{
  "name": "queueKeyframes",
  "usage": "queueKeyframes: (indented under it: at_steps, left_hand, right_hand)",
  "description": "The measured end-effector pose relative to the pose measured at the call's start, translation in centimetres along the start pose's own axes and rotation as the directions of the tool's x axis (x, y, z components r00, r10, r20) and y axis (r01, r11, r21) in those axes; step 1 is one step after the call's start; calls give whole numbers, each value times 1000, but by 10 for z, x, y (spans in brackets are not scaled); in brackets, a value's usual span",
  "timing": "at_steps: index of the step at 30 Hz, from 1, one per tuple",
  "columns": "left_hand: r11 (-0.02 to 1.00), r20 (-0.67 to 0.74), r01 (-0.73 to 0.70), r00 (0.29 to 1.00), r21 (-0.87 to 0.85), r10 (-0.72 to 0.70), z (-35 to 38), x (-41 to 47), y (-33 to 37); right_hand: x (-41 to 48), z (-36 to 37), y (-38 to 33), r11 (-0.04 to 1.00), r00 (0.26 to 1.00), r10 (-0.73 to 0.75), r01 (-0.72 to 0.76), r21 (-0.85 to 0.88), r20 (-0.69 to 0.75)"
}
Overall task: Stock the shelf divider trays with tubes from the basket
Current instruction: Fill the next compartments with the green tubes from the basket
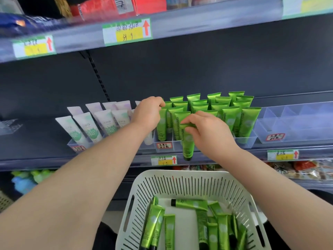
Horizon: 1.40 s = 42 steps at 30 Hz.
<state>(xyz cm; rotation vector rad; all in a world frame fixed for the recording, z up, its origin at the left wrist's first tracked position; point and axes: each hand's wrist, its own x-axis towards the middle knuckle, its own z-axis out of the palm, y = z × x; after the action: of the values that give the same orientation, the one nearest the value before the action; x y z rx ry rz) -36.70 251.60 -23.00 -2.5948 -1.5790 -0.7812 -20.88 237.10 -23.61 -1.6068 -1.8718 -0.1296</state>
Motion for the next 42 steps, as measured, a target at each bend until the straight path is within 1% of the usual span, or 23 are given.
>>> queueKeyframes:
  at_steps: [3, 5, 11, 18, 24, 28, 30, 32, 34, 35, 39, 42]
  left_hand:
    - [998, -75, -46, 996, 37, 48, -15, -8, -3]
    - [995, -92, -84, 992, 58, 89, -25, -16, -6]
    - [959, -19, -223, 973, 173, 230, -39, -49, -25]
    - [940, 46, -280, 960, 194, 276, -39, -71, -41]
    - [944, 60, -281, 960, 171, 274, -37, -74, -40]
    - [943, 63, -298, 955, 148, 291, -34, -77, -36]
    - [940, 60, -308, 951, 146, 302, -32, -78, -32]
    - [938, 53, -312, 950, 149, 307, -30, -80, -25]
    - [940, 60, -312, 950, 138, 306, -28, -82, -18]
    - [940, 71, -313, 950, 135, 305, -26, -83, -14]
    - [942, 140, -299, 950, 154, 279, -15, -89, 8]
    - [940, 201, -274, 951, 201, 235, -5, -97, 28]
  right_hand:
    - [11, 0, -11, 1000, 1000, 3, -2, 12, -22]
    - [22, 0, -20, 1000, 999, 5, -4, 14, -49]
    - [62, 13, -40, 999, 993, -15, 10, -43, -114]
    - [81, 46, -35, 984, 998, 39, -30, -177, 46]
    - [79, 62, -29, 951, 996, 16, 11, -310, 85]
    - [76, 61, -25, 920, 995, -36, 67, -387, 88]
    - [71, 55, -24, 918, 995, -91, 104, -382, 52]
    - [60, 46, -21, 921, 990, -142, 126, -368, -18]
    - [44, 37, -14, 927, 980, -178, 138, -349, -85]
    - [35, 34, -9, 928, 977, -188, 145, -345, -96]
    - [3, 21, 14, 910, 983, -173, 135, -391, -62]
    - [-21, 12, 32, 896, 995, -94, 73, -439, -27]
